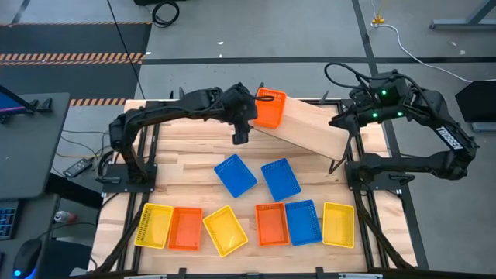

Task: Stack baskets on shelf by color
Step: Put the top orange basket on the shelf

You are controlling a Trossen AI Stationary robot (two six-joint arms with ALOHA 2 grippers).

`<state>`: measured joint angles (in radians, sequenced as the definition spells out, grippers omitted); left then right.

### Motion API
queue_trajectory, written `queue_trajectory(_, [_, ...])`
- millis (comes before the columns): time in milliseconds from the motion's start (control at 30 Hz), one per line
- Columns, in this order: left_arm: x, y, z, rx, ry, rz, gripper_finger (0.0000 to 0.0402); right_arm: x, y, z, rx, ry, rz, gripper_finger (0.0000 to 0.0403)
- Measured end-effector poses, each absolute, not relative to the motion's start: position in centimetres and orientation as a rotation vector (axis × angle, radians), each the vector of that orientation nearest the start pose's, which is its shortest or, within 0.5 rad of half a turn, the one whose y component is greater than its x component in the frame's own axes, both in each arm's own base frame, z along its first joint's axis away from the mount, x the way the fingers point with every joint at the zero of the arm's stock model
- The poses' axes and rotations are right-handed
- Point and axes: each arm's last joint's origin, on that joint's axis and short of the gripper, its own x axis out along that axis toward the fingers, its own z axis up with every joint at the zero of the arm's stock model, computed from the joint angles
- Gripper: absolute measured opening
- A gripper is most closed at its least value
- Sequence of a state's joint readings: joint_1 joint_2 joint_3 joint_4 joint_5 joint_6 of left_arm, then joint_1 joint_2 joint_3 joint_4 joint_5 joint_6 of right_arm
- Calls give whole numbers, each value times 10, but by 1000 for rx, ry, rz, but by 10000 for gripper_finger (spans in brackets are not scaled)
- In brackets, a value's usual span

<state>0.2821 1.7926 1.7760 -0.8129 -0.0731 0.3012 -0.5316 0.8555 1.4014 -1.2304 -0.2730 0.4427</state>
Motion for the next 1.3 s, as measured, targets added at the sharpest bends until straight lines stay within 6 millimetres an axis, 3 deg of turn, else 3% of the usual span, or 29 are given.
queue_trajectory(267, [389,106,335,358,866,140,210,90,-44,421,694,574,-391,165])
queue_trajectory(400, [394,110,320,373,924,128,209,89,-43,420,704,577,-394,165])
queue_trajectory(600, [396,108,321,440,928,132,201,89,-43,420,706,576,-391,165])
queue_trajectory(867, [393,118,320,443,939,151,183,89,-43,420,709,576,-383,165])
queue_trajectory(1033, [396,120,308,432,990,127,168,89,-43,420,707,576,-381,165])
queue_trajectory(1300, [399,116,306,456,995,107,160,89,-43,420,701,578,-372,165])
